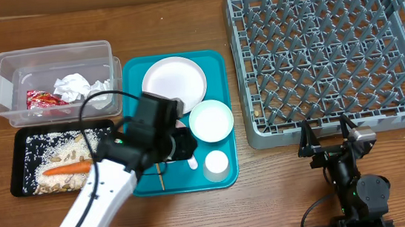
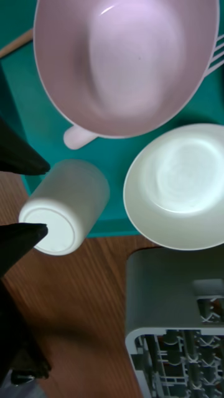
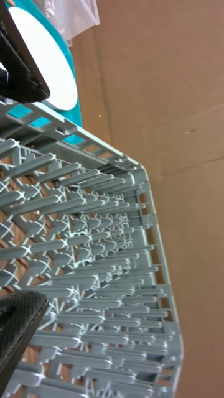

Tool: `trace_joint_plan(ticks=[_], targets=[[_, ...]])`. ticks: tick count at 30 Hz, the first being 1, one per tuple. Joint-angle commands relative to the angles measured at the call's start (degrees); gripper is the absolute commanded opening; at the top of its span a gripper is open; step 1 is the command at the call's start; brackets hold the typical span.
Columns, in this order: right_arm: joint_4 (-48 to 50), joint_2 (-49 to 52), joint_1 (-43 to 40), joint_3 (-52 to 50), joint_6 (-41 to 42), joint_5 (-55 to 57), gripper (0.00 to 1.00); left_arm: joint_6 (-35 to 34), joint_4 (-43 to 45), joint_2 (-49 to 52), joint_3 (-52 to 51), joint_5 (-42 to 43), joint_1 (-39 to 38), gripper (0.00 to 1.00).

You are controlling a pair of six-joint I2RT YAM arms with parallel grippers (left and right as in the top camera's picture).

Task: Sort waste into correct bins and load items into the dishwasher
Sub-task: 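Move the left gripper right over the pink bowl on the teal tray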

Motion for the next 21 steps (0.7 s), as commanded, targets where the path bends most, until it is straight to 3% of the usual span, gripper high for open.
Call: trace_joint_plan(ticks=[1,7,16,21], targets=[[0.42,1.68,-0.11,-0.59,1.73,0.02,1.0,-4.46,1.7,-0.09,0.72,-6.23,-4.31,0.34],[0.46,3.48,-0.11,-0.59,1.73,0.04,1.0,-8.13,2.91,1.36,0.72,-9.97,-10.25,0.48],[1.29,3.48,-0.11,-0.59,1.79,-0.31,1.0,-7.85,3.93,3.93,0.76,-14.08,-11.93,0.52],[2.71,3.48,-0.11,0.35,3.02,-8.7,1.0,-6.93,0.57,3.93,2.78,-18.14,-11.02,0.51]])
